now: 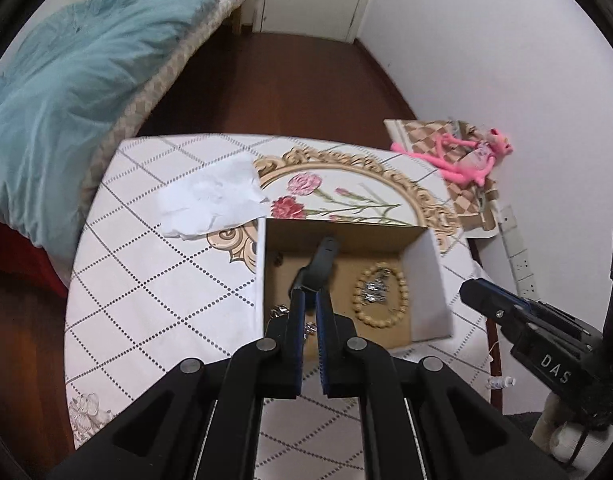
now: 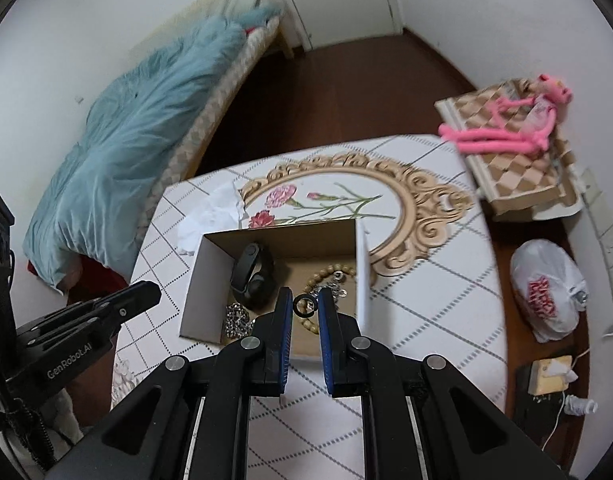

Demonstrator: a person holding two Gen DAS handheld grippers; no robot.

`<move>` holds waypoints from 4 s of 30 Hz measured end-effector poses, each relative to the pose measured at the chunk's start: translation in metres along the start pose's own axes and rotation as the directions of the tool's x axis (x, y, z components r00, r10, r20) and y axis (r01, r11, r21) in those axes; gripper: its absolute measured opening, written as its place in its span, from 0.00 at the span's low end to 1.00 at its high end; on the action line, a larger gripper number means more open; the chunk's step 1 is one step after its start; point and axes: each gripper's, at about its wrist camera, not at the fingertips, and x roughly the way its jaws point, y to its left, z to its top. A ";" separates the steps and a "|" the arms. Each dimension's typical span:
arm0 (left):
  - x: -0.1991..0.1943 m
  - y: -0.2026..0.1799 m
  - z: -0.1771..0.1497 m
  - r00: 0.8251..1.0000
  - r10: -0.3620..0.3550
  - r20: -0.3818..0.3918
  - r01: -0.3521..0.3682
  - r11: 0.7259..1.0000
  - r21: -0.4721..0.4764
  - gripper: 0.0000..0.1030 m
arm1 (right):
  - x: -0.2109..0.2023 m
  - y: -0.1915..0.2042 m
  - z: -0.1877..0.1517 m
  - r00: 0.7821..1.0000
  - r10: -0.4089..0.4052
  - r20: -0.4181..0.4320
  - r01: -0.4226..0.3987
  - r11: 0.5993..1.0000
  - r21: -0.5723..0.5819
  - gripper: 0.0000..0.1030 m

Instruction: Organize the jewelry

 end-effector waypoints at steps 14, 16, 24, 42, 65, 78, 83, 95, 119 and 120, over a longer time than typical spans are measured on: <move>-0.008 -0.020 -0.086 0.999 0.039 -0.007 -0.039 0.999 -0.016 0.86 | -0.018 -0.021 -0.066 0.997 -0.071 0.014 0.071 0.997 0.003 0.13; 0.009 -0.027 -0.097 0.997 0.059 -0.045 -0.059 0.998 0.002 0.86 | -0.015 -0.034 -0.086 0.995 -0.097 -0.010 0.098 0.995 0.026 0.13; 0.063 -0.055 -0.120 0.991 0.111 -0.080 -0.105 0.992 0.076 0.75 | -0.005 -0.069 -0.123 0.984 -0.167 -0.061 0.172 0.982 0.082 0.13; 0.028 -0.060 -0.107 0.999 0.040 -0.027 -0.037 0.993 0.111 0.00 | -0.037 -0.056 -0.100 0.990 -0.140 0.021 0.138 0.988 0.068 0.13; -0.010 -0.024 -0.073 1.000 -0.006 -0.021 0.006 1.000 0.012 0.62 | -0.021 -0.011 -0.028 0.998 -0.030 0.053 0.030 1.000 -0.007 0.13; 0.060 -0.055 -0.126 0.993 0.055 -0.103 -0.051 0.998 0.039 0.61 | -0.013 -0.076 -0.112 0.988 -0.148 -0.033 0.151 0.981 0.122 0.13; 0.069 -0.067 -0.125 0.991 0.096 -0.095 -0.088 0.992 0.088 0.34 | -0.012 -0.080 -0.116 0.986 -0.160 -0.039 0.164 0.978 0.125 0.13; 0.067 -0.073 -0.130 0.994 0.083 -0.067 -0.074 0.990 0.123 0.10 | -0.018 -0.070 -0.109 0.988 -0.157 -0.013 0.157 0.981 0.111 0.13; 0.021 -0.009 0.018 0.993 0.030 -0.110 -0.029 1.000 0.005 0.15 | 0.049 0.002 0.027 0.980 0.048 -0.194 -0.046 0.999 0.012 0.14; 0.020 -0.008 0.018 0.993 0.041 -0.108 -0.041 0.999 0.007 0.24 | 0.052 0.001 0.030 0.977 0.045 -0.207 -0.042 0.999 0.019 0.17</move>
